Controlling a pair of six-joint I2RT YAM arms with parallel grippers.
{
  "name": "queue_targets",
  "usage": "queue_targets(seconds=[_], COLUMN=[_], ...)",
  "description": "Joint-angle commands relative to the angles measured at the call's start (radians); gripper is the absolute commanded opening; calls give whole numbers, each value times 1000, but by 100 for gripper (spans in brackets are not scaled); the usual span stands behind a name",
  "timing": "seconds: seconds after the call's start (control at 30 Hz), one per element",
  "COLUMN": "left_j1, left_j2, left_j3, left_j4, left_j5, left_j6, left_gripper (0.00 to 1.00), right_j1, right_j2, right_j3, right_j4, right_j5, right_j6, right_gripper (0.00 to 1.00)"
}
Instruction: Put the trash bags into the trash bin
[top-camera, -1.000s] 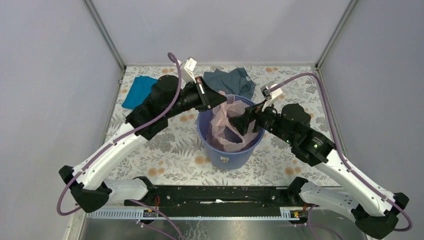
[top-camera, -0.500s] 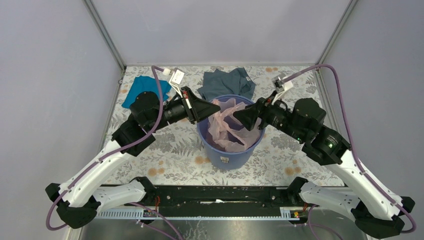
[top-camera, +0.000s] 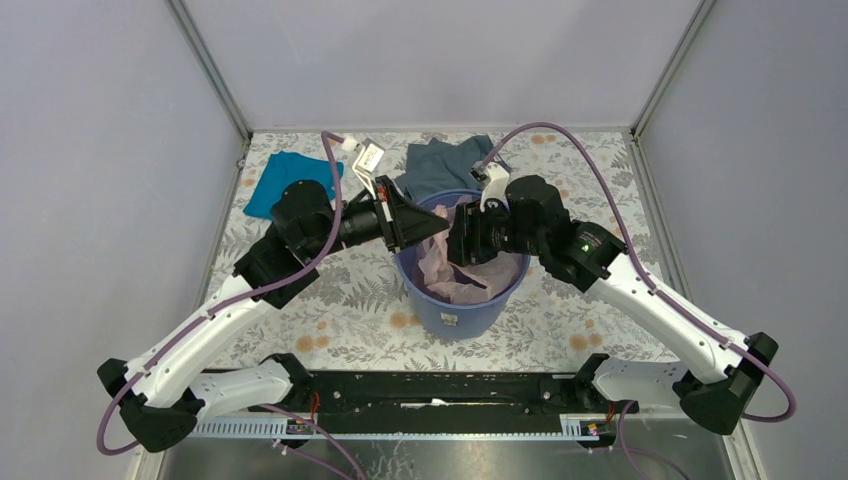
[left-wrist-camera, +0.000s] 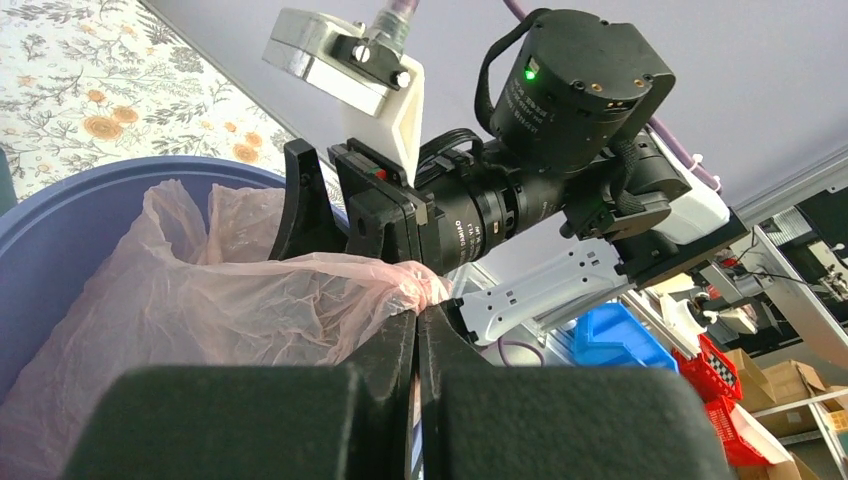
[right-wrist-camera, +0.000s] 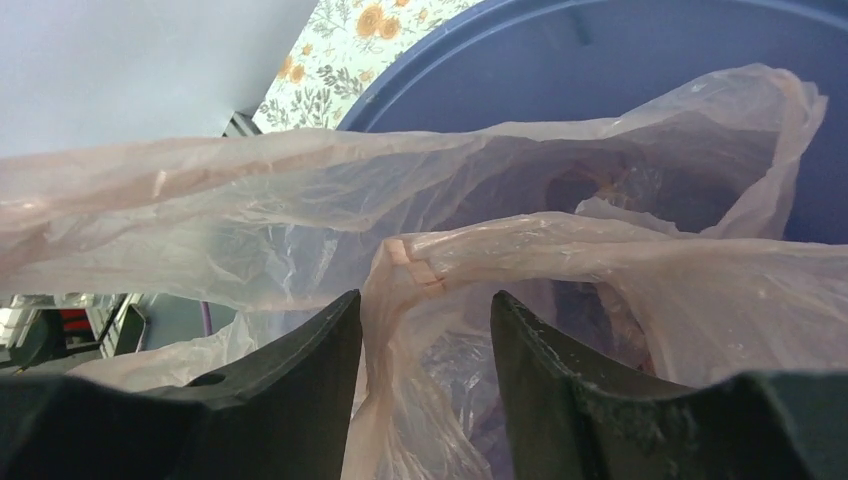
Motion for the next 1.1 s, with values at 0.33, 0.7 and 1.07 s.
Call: queue_targets(seconds=[0.33,0.7,1.07], left_j1=[5,4,4], left_j2=[-110,-273,-315], left_j3=[-8,-40,-7], left_j4=[-241,-570,-761], left_j5=[-369,-643,-748], left_j6=[17,-72,-6], left_gripper=[0,0,0], right_j1=[10,10,11], right_j2=[-341,-691,-818], right_j3=[-71,-248,-217], right_j4=[77,-91,-311], right_j5=[336,484,716], right_j6=[-64,-16,99], right_gripper=[1,1,3])
